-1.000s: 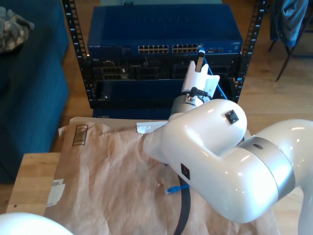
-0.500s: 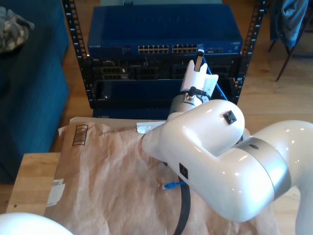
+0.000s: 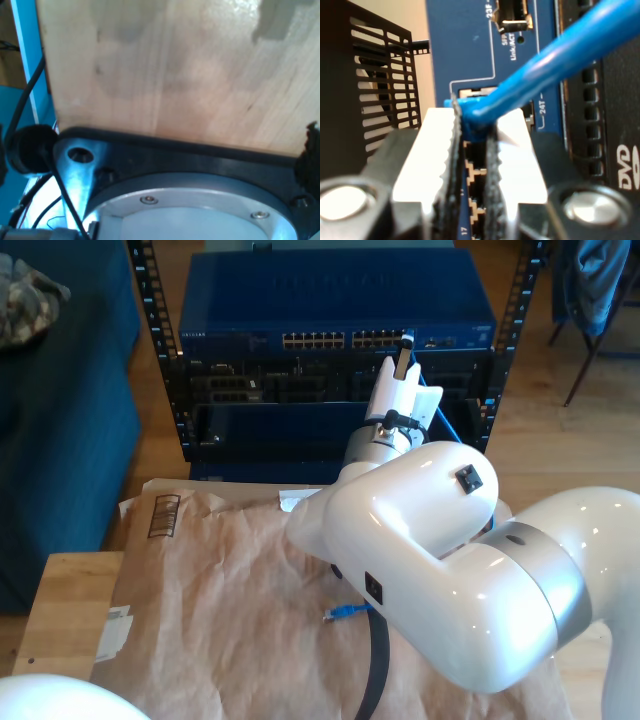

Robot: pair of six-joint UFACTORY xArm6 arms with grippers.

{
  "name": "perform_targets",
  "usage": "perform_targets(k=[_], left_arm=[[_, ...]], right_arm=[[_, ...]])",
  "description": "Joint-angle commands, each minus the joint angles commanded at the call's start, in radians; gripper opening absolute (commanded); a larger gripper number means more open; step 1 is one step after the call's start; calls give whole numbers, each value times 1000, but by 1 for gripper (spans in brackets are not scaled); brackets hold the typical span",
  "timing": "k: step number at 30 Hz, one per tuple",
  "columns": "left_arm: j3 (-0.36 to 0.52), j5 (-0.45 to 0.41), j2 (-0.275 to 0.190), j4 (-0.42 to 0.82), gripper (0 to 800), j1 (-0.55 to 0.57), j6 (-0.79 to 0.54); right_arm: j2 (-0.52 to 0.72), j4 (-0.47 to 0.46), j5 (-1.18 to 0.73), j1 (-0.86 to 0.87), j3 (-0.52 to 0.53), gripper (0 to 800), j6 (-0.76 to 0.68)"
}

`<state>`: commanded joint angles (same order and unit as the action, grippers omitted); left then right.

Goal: Grab the cable and plug it in

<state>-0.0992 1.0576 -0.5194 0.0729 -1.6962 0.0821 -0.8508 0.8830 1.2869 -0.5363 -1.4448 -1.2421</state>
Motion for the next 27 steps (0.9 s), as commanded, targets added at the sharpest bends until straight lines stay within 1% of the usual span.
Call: perform_targets(k=[1, 2, 3, 4, 8, 10, 12, 14, 17, 21, 22, 23, 24, 27], left_arm=[[0, 3, 0, 0, 799, -2, 0], [0, 3, 0, 0, 799, 0, -2], [0, 3, 0, 0, 799, -2, -2], [0, 3, 0, 0, 800, -2, -2], [0, 3, 0, 0, 799, 0, 0], [0, 0, 0, 0, 800, -2, 0], [0, 3, 0, 0, 799, -2, -2], [0, 3, 0, 0, 800, 0, 0], [0, 3, 0, 0, 800, 0, 0], [0, 0, 0, 0, 799, -2, -2], [0, 3, 0, 0, 800, -2, 0], [0, 3, 0, 0, 800, -2, 0], [0, 3, 0, 0, 800, 0, -2], [0, 3, 0, 0, 800, -2, -2]], right_arm=[[2, -3, -2, 2, 0, 215, 2], [3, -6, -2, 2, 3, 272, 2], [5, -15, -3, 2, 6, 291, 2], [6, -23, -2, 2, 8, 327, 2], [23, -23, -3, 2, 41, 335, 3], [68, -23, -25, 2, 97, 362, 3], [120, -23, -87, -5, 149, 398, 5], [186, -17, -124, -17, 204, 415, 5], [276, -14, -152, -44, 308, 429, 5], [377, -12, -235, -54, 410, 432, 8], [400, -12, -267, -52, 430, 447, 9], [420, -15, -305, -43, 446, 498, 18], [439, -18, -347, -35, 465, 531, 41], [516, -18, -450, 37, 512, 561, 137]])
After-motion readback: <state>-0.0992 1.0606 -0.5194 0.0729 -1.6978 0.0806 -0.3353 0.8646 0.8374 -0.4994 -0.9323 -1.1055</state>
